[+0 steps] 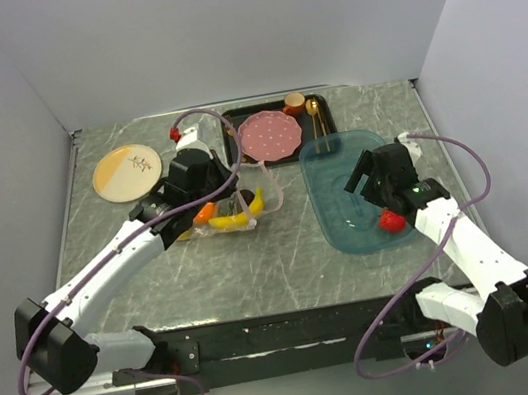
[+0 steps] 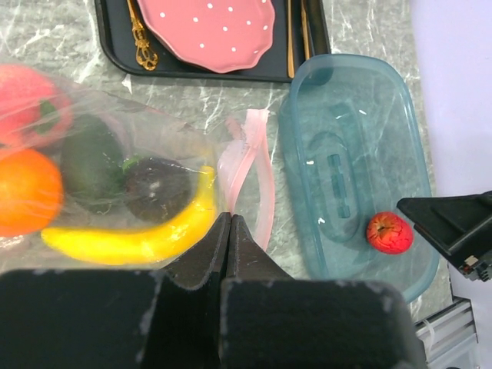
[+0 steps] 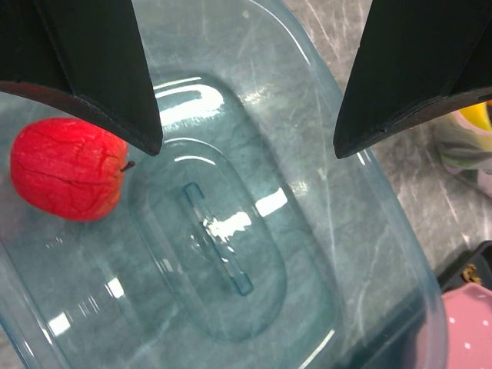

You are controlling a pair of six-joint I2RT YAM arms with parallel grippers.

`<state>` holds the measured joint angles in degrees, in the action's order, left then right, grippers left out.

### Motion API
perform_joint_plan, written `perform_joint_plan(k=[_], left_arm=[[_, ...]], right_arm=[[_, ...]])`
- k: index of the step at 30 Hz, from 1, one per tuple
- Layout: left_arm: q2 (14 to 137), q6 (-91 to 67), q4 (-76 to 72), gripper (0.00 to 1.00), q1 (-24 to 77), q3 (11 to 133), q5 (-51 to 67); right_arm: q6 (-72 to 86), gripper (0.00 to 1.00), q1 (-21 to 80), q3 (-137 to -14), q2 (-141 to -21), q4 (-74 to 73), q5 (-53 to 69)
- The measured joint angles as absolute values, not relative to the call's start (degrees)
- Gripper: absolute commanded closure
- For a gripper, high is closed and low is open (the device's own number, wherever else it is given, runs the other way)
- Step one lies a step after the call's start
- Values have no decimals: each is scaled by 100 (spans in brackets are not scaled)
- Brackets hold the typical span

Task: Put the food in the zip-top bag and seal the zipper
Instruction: Pick up the fake fruit from the bin.

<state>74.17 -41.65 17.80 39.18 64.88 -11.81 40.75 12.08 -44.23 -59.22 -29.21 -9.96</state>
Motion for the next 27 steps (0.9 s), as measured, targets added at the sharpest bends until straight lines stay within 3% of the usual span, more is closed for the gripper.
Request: perform_joint_plan(k=[27], left_arm=[[7360,-4128,1702,99,3918,6407,-1028]], right_arm=[[3760,0,1111,-4735,-6532,-3494,-1129]])
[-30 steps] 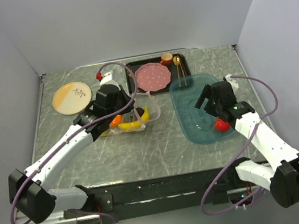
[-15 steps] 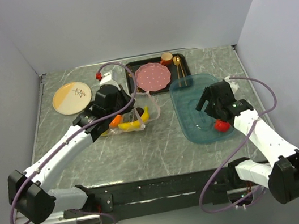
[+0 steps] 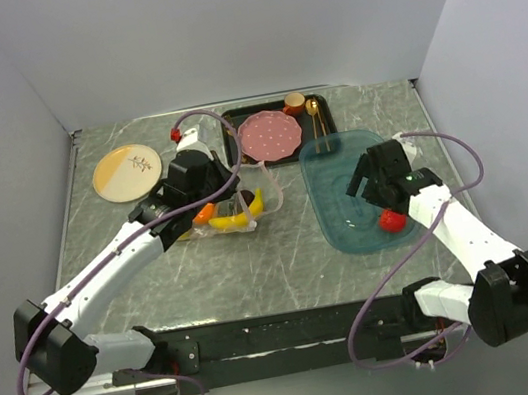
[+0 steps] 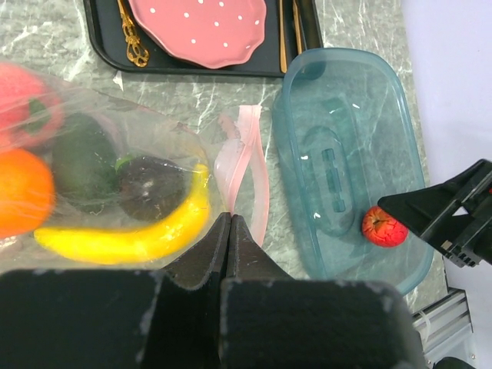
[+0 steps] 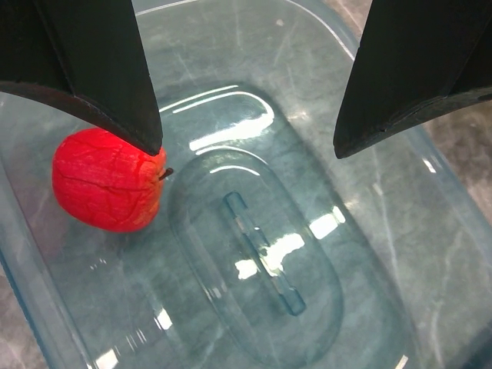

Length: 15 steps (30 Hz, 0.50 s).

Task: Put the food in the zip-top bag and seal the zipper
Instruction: Pick up the fake fruit from the bin.

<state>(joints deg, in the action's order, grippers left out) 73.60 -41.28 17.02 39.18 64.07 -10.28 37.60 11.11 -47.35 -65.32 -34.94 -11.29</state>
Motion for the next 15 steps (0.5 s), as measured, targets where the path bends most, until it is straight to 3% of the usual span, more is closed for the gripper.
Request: perform_joint_plan(k=[15], left_arm=[[7360,-4143,1697,99,3918,6405,-1033]], right_arm=[[3616,0,1066,-4724,-6731,-3802,-1651]])
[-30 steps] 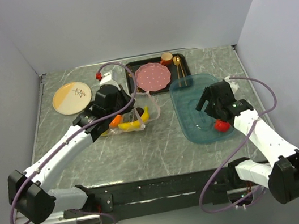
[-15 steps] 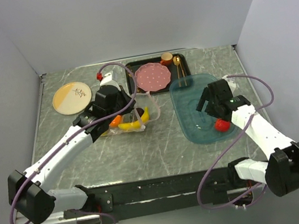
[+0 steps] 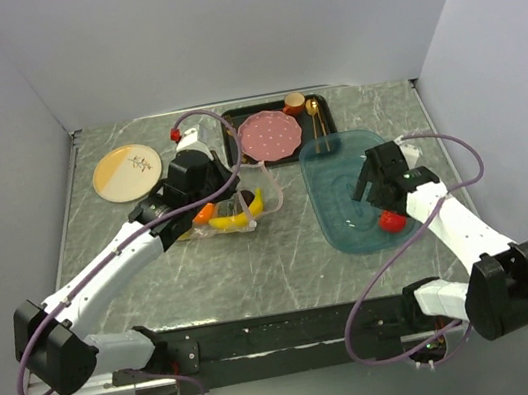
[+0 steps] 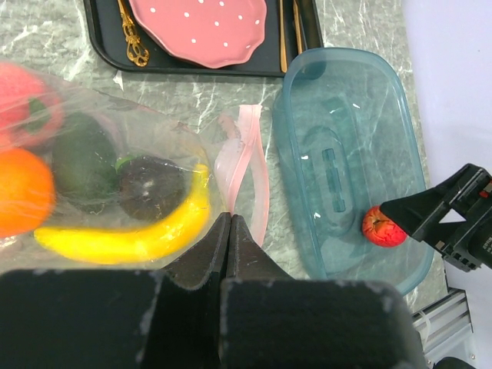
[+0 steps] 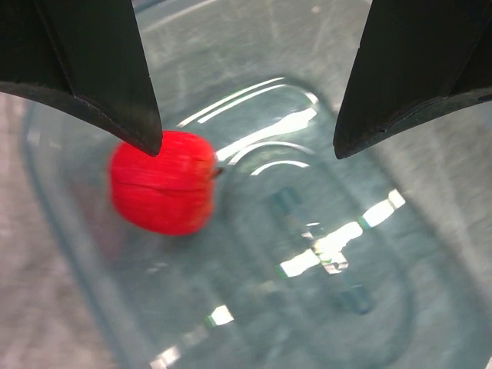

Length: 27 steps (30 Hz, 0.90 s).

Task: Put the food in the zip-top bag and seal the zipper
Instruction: Pick up the fake fruit from the bin.

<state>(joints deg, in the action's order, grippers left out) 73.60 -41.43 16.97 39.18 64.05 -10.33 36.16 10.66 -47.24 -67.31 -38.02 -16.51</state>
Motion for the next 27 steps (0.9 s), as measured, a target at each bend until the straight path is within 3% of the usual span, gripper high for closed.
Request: perform_joint_plan(k=[27], left_arm=[[7378,-4119,1699,99,3918,6407,-1015]], right_arm=[[3793,3,648,-4440,-7618,-3767,-2132]])
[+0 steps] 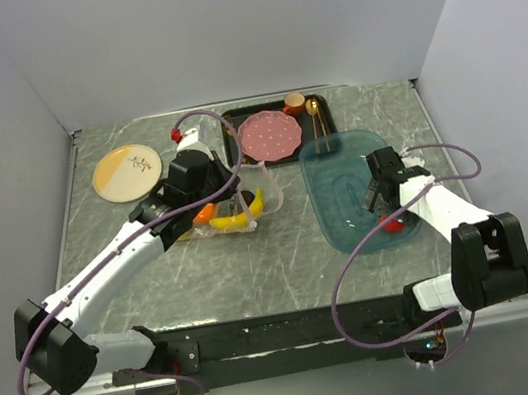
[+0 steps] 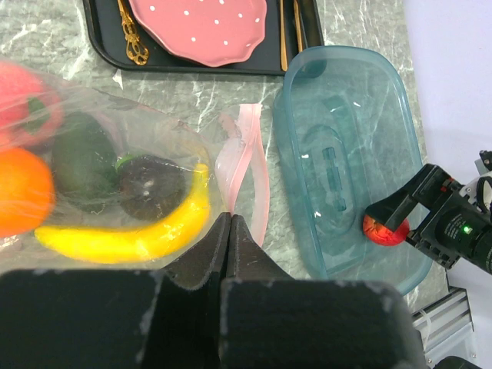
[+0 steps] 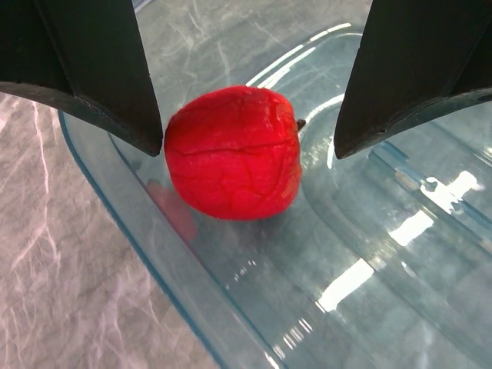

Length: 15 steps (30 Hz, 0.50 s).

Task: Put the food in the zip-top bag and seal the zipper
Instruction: Pick up the fake fruit from the bin.

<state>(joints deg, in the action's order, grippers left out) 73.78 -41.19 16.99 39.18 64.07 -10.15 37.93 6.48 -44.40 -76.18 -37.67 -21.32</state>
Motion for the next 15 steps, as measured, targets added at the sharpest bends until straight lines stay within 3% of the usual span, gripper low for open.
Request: perform_joint_plan(k=[3,4,7,10,15], left_arm=[[7378,-4119,1702,99,3918,6407,-1015],[7378,-4119,1699,99,3918,6407,-1015],[7378,-4119,1702,99,3918,6407,-1015],[7378,-4119,1704,99,3918,6407,-1031],[7373,-4121,1708,99,3918,6407,-1037]], right_arm=[[3774,15,631,-4462,-7673,-3671,-2152],[3780,24,607,-4486,-7728,-3640,-2154],[3754,32,523,-4504,-7922,-3489,-2141],[3732,52,480,-4504,-7964,-3389,-2130],[3667,53,445,-4504,-7953,-3205,-1922]])
